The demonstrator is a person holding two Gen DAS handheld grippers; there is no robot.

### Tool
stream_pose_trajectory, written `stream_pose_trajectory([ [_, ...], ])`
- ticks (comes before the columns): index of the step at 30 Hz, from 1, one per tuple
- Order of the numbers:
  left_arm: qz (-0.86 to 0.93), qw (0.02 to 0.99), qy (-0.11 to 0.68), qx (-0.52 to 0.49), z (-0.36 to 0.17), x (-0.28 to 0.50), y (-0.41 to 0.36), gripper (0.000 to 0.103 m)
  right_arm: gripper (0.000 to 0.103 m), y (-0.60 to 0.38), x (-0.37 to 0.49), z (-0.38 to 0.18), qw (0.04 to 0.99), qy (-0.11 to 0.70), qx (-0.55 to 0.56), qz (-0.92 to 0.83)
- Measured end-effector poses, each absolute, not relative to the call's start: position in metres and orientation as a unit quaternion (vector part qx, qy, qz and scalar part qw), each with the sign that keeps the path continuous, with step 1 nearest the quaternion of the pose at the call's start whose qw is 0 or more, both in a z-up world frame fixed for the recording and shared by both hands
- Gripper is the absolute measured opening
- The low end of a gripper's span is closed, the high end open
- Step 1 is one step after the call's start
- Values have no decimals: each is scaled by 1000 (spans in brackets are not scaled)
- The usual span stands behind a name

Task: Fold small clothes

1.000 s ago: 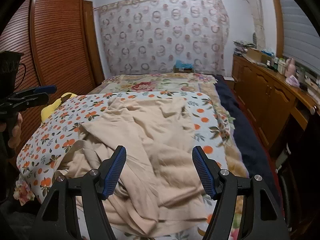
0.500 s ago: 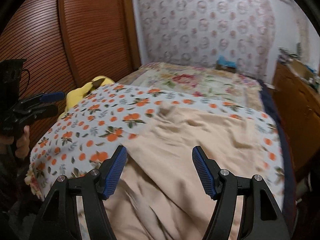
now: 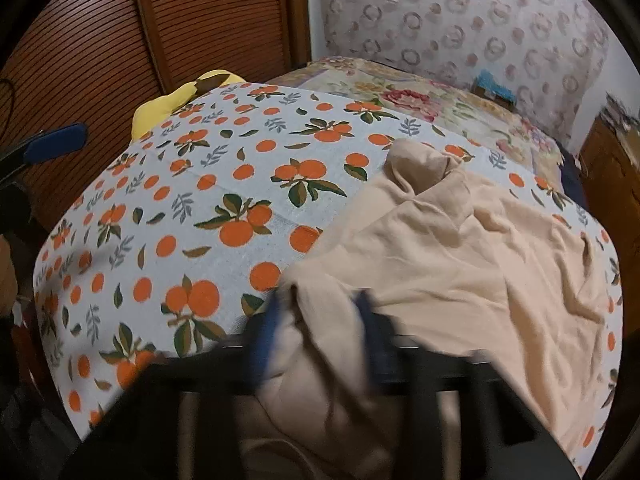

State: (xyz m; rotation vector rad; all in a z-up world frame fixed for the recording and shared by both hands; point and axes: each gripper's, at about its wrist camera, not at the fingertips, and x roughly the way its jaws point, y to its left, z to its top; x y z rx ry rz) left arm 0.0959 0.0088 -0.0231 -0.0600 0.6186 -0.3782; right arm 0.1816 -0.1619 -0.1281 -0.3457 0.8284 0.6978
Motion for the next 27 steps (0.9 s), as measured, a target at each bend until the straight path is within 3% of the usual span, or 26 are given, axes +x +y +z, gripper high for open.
stream_pose_trajectory([
  [13, -195, 927, 317, -50, -40, 107, 2, 76, 9, -275, 239, -32, 926, 284, -114, 221],
  [20, -204, 923, 322, -45, -45, 107, -7, 76, 9, -312, 312, -56, 934, 322, -110, 110],
  [23, -207, 921, 328, -41, -48, 107, -12, 76, 25, -306, 322, -71, 928, 345, -100, 101],
  [24, -209, 920, 329, -40, -50, 107, -13, 76, 37, -304, 321, -71, 929, 343, -95, 101],
  [27, -209, 918, 335, -39, -53, 109, -17, 76, 41, -306, 297, -68, 932, 336, -65, 119],
])
